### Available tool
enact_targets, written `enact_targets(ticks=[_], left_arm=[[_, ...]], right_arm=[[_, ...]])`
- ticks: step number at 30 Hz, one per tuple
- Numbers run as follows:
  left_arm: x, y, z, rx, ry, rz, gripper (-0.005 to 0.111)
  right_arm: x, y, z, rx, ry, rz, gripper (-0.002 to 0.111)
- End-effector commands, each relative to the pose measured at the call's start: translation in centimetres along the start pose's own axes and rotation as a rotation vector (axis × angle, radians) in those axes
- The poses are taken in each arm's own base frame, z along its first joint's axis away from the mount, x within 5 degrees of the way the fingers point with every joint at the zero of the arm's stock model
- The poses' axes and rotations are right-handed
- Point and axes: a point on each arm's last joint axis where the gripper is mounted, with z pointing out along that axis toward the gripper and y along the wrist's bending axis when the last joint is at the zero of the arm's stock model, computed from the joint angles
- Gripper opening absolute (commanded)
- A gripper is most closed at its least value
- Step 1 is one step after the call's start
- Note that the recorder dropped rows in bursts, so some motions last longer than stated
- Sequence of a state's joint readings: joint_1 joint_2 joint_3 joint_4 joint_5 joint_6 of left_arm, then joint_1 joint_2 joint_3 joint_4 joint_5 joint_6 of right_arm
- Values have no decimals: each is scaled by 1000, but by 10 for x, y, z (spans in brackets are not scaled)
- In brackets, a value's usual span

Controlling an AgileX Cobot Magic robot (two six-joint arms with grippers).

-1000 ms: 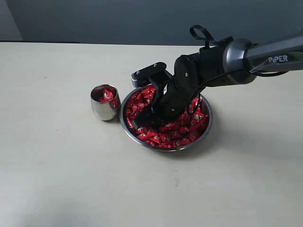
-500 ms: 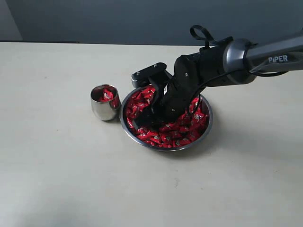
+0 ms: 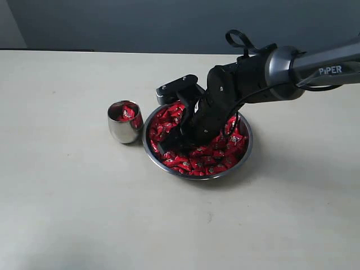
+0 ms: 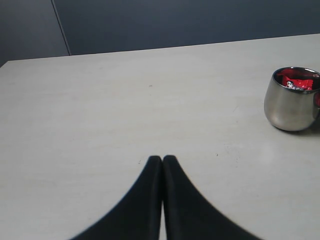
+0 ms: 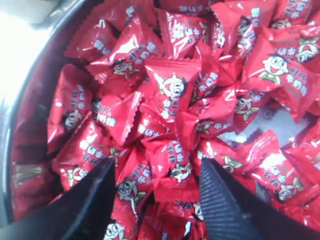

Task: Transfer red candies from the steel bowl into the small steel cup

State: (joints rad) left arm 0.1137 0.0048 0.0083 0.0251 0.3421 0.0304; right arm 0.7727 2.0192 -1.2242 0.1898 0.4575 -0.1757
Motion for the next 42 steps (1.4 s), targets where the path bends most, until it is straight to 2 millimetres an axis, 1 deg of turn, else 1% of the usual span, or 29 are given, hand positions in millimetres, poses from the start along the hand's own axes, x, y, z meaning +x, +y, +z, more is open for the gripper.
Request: enact_targets(ticks=[1,4,6,9,13,16,18,21,22,23,24,26,27,31,33,36,38,42], left_arm=[[-3,0,-1,4,-20,2,0],[-3,0,-1,4,-20,2,0],[-3,0,-1,4,-20,2,0],[-3,0,-1,4,-20,2,0],[-3,0,-1,4,-20,2,0],[-3,0,-1,4,-20,2,0],[-3,0,-1,4,-20,2,0],[-3,0,-1,4,-20,2,0],[-3,0,-1,4,-20,2,0],[-3,0,-1,4,-20,2,0],[-3,0,-1,4,-20,2,0],[-3,0,-1,4,-20,2,0],[-3,0,-1,4,-20,2,0],[-3,0,-1,4,-20,2,0],[-3,0,-1,4,-20,2,0],[-3,0,-1,4,-18,2,0],[-3,0,-1,4,-18,2,0],[-3,0,-1,4,-18,2,0]], right_arm=[[-1,-3,0,18,-9,-32,50],[0,-4,1,31,0,-61,50],[2,-5,4,36,16,-75,45],[3,-6,6,39,21,-81,28],[0,-5,1,41,-8,-79,0],[-2,-5,-3,41,-20,-80,0],[-4,-4,-11,40,-30,-81,0],[-8,-2,-32,37,-45,-84,0],[-9,-2,-36,37,-51,-84,0],[-11,0,-45,33,-73,-78,0],[-12,0,-49,30,-83,-73,0],[-19,4,-64,11,-158,-37,0],[-21,4,-66,12,-182,-32,0],[-32,5,-70,-2,-275,13,0],[-40,10,-71,-13,-293,7,0],[-52,23,-70,-39,-298,-29,0],[-62,33,-66,-61,-299,-59,0],[-78,47,-52,-88,-294,-79,0]])
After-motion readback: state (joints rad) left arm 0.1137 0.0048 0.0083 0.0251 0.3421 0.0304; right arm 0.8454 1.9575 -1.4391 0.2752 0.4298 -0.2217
